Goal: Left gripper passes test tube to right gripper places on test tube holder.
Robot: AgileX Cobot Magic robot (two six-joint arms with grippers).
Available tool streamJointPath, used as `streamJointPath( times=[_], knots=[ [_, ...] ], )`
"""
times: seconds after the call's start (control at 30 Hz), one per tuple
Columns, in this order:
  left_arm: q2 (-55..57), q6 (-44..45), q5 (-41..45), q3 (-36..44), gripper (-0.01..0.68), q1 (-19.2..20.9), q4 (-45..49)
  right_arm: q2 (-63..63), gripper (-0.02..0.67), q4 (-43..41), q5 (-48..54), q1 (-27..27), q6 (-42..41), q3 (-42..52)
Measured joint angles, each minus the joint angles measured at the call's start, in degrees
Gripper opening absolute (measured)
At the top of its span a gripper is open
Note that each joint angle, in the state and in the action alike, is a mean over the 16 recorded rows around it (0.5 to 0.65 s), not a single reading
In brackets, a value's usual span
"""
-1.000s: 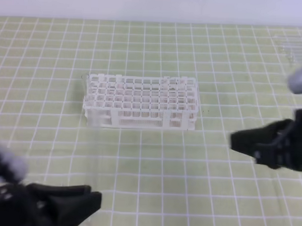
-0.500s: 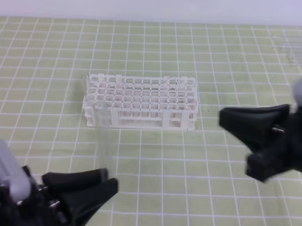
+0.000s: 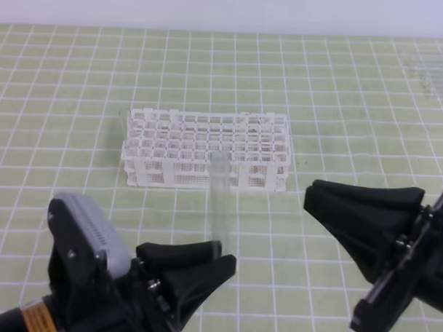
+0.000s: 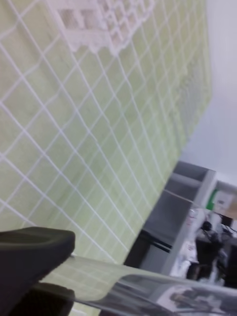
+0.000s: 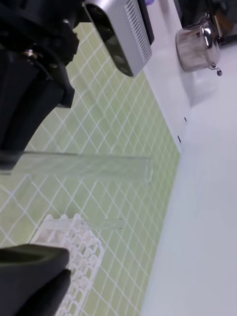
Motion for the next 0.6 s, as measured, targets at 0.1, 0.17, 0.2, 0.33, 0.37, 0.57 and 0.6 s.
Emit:
streamJointPath(
  times=[0.1, 0.17, 0.2, 0.33, 0.37, 0.57, 0.6],
  knots=[
    [1.8, 0.0, -2.0, 0.0, 0.028, 0.0, 0.1, 0.8, 0.100, 0.5, -1.2, 1.5, -0.1, 0.0],
    [2.4, 0.0, -2.8, 0.0, 0.028, 0.0, 0.5, 1.3, 0.155, 0.8, -2.0, 2.2, -0.1, 0.0],
    [2.6, 0.0, -2.9, 0.0, 0.034, 0.0, 0.7, 1.5, 0.184, 1.0, -2.4, 2.5, -0.1, 0.0],
    [3.0, 0.1, -3.4, 0.0, 0.028, 0.0, 1.3, 2.1, 0.300, 1.6, -3.3, 3.5, -0.1, -0.3],
    [3.1, 0.1, -3.4, 0.0, 0.028, 0.0, 1.5, 2.2, 0.326, 1.8, -3.4, 3.8, -0.1, -0.4],
    [3.2, 0.0, -3.2, 0.0, 0.028, 0.0, 2.0, 2.6, 0.432, 2.3, -4.3, 6.1, -0.2, -1.1],
    [3.2, -0.1, -3.2, 0.0, 0.028, 0.0, 1.9, 2.7, 0.437, 2.2, -4.4, 6.6, -0.2, -1.2]
  ],
)
